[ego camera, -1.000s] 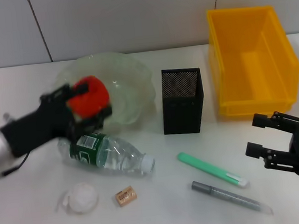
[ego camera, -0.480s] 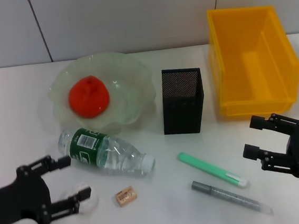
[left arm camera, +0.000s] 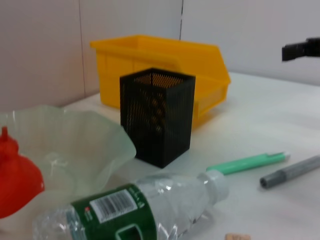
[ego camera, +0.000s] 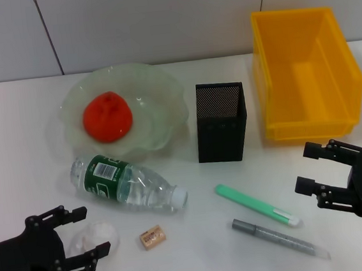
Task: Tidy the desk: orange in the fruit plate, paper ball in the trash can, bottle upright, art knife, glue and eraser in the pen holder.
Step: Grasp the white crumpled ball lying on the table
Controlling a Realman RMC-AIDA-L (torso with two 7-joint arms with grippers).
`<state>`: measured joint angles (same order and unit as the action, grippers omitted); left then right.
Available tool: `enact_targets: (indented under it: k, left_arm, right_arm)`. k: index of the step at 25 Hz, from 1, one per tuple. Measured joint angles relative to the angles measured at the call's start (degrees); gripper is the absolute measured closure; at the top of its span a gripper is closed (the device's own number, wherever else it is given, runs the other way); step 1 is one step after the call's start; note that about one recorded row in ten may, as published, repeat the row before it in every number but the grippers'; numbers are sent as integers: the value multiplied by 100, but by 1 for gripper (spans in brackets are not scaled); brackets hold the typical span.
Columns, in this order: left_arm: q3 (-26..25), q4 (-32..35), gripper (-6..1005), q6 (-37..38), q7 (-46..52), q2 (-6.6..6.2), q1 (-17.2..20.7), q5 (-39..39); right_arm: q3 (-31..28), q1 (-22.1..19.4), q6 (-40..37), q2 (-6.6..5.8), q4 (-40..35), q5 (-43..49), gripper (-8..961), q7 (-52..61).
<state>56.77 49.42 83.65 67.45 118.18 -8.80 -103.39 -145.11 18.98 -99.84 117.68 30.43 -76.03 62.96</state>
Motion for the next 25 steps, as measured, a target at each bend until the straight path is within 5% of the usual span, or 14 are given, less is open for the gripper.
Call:
enact_targets:
  k: [15,25]
  left_arm:
    - [2,-180,188,-298,32,4,-158,-367]
    - [-9,-369,523,-395,32,-3,-306,-419]
  right_arm:
    - [9,0,-3,0,-13,1,201,-13]
    - [9,0,-4,0,-10,1,202,-13]
